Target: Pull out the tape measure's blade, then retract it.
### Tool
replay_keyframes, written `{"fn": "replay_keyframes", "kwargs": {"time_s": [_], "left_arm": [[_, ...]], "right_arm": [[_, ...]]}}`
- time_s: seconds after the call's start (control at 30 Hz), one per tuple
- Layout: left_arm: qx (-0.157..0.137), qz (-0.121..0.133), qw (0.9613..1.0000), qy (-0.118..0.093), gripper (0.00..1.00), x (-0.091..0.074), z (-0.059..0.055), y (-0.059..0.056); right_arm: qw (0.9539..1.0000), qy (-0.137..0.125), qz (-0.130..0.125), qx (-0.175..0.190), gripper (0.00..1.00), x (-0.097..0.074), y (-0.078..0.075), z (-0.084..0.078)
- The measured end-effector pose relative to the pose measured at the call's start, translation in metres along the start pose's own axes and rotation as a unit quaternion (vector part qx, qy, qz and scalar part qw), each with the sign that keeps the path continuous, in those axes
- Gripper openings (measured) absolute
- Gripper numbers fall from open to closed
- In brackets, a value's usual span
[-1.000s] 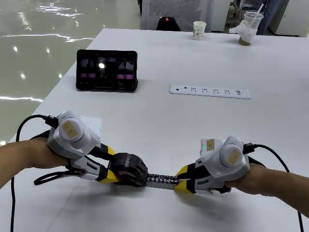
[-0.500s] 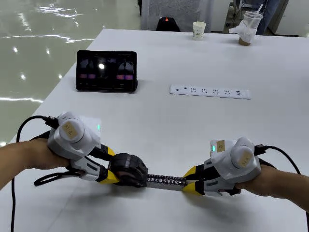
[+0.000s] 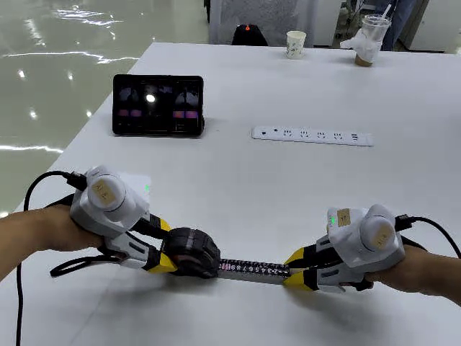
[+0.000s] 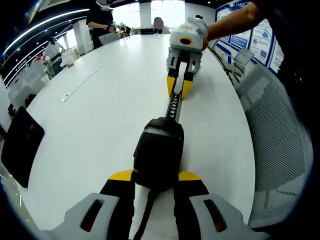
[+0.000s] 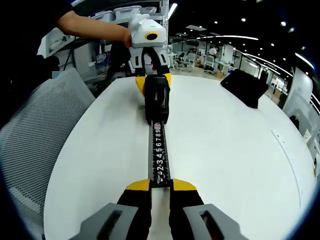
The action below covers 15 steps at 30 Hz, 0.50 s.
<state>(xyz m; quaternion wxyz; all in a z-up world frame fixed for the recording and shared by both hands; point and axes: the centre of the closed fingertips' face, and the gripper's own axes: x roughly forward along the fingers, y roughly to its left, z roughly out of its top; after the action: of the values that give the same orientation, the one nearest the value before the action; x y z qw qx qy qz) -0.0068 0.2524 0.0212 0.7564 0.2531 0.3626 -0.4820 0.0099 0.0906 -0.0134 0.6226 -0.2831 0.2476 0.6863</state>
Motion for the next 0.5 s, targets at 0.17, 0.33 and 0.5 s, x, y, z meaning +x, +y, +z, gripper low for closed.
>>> {"fn": "replay_keyframes", "kwargs": {"time_s": [0.17, 0.33, 0.5], "left_arm": [[0.001, -0.001, 1.0000, 0.001, 0.24, 0.000, 0.000, -0.001], [0.000, -0.002, 1.0000, 0.002, 0.24, 0.000, 0.000, -0.001], [-0.002, -0.002, 1.0000, 0.002, 0.24, 0.000, 0.000, -0.001]], "right_arm": [[1.0000, 0.001, 0.000, 0.002, 0.09, -0.005, 0.000, -0.005], [1.0000, 0.001, -0.001, 0.003, 0.09, -0.010, 0.000, -0.010], [1.0000, 0.003, -0.003, 0.004, 0.09, -0.014, -0.001, -0.014]]}}
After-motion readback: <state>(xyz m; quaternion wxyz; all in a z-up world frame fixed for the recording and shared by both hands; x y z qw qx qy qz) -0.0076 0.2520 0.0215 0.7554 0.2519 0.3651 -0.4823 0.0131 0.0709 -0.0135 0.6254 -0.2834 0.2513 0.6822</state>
